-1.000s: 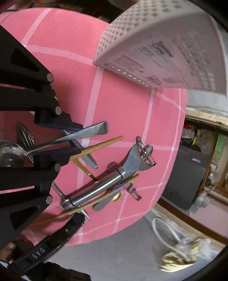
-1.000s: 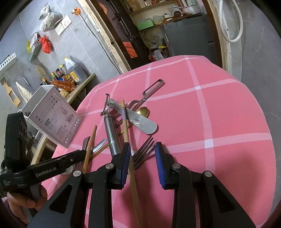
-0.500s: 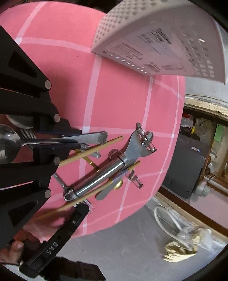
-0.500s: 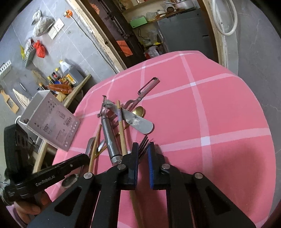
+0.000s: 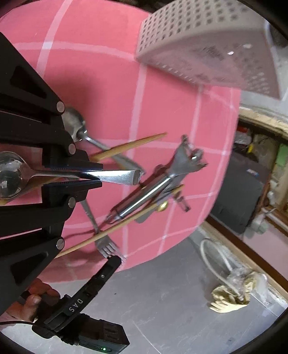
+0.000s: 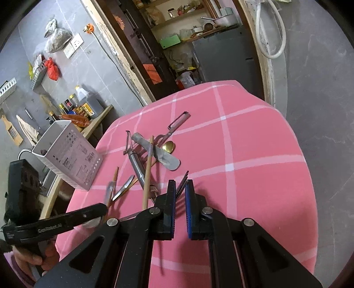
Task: Organize utensils
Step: 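Grasp a long spoon with the left tool while the right tool grasps a fork, then lift the spoon and fork and carry both over the white caddy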
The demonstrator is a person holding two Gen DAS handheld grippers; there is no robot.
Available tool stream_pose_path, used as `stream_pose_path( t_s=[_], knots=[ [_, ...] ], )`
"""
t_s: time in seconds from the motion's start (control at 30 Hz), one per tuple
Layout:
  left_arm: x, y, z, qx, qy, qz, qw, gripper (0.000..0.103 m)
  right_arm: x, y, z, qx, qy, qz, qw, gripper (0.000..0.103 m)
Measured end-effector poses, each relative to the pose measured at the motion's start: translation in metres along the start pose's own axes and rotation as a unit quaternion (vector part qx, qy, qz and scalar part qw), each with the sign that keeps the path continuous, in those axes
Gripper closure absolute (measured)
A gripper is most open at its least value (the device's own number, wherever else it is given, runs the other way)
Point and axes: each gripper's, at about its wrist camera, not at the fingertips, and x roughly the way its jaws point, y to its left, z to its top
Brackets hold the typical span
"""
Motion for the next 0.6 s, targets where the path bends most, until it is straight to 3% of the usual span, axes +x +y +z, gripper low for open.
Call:
stream_pose_path(
  t_s=[0.2, 0.33, 0.6],
  knots=[
    [0.023, -0.011, 0.009, 0.033, 0.069, 0.000, 0.9971, 0.094, 0.001, -0.012, -0.006, 0.021, 0.004, 0.004, 1.000, 0.096],
    [0.033, -0.018, 0.017, 0.057, 0.096, 0.010, 0.9937, 0.094, 0.002, -0.012, -0.009, 0.023, 0.006, 0.009, 1.000, 0.096],
    [0.044, -0.019, 0.031, 0.055, 0.131, 0.014, 0.9897, 0.095, 0.001, -0.013, -0.010, 0.021, 0.005, 0.013, 1.000, 0.096]
  ],
)
